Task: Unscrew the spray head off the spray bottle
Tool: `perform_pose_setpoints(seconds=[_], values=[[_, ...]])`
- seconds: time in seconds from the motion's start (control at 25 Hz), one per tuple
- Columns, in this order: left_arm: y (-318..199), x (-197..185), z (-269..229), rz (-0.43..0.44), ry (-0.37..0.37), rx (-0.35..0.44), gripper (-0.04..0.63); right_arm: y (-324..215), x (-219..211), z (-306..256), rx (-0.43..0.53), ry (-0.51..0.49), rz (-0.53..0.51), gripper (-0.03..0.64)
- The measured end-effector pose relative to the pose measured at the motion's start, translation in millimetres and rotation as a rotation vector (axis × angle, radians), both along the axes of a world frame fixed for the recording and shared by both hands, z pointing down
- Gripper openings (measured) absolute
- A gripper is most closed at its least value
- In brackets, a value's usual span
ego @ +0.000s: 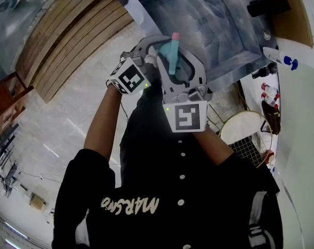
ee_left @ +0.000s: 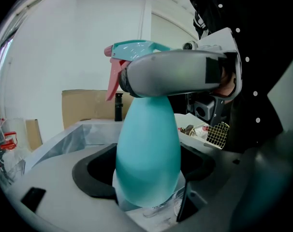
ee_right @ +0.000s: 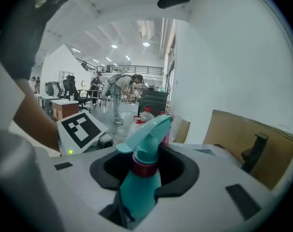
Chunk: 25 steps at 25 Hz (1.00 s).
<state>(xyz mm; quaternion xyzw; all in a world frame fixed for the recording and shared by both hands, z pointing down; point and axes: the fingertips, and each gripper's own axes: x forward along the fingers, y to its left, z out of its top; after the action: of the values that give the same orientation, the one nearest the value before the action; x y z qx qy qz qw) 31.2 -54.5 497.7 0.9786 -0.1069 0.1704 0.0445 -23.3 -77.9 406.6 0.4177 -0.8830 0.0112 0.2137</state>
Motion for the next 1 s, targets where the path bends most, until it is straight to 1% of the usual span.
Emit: perform_pose_setpoints(seconds=[0.12, 0.28, 0.4, 0.52, 0.6, 0.68, 0.8, 0.92, 1.0], values=[[-1, 0, 0, 0.003, 0.000, 0.000, 0.396, 2, -3, -2, 0.032, -0.034, -0.111, 0.158], [-2, 0, -1, 0.010, -0.001, 0.000, 0.396, 10, -5, -2, 0.030, -0.101, -0.349, 0.156], [-2, 0, -1, 0.015, 0.002, 0.004, 0.396, 18, -4, -1, -0.005, -0.175, -0.546, 0.156], [-1, 2, -1, 0.029, 0.001, 0.015, 0.396, 25, -2, -3, -0.058, -0.269, -0.740, 0.156], [-1, 2, -1, 0.034, 0.001, 0.013, 0.396, 25, -2, -8, -0.102, -0.341, -0.829, 0.156], [-2, 2, 0, 0.034, 0.004, 0.005, 0.396, 21, -3, -15, -0.123, -0.393, -0.886, 0.156], [-3, 2, -1, 0.034, 0.005, 0.001, 0.396, 21, -6, -19, -0.125, -0.395, -0.940, 0.157], [-2, 1, -1, 0.032, 0.008, -0.001, 0.396, 22, -5, -19, -0.121, -0.365, -0.926, 0.158], [-2, 1, -1, 0.035, 0.010, 0.000, 0.396, 21, -4, -22, -0.098, -0.354, -0.907, 0.158]])
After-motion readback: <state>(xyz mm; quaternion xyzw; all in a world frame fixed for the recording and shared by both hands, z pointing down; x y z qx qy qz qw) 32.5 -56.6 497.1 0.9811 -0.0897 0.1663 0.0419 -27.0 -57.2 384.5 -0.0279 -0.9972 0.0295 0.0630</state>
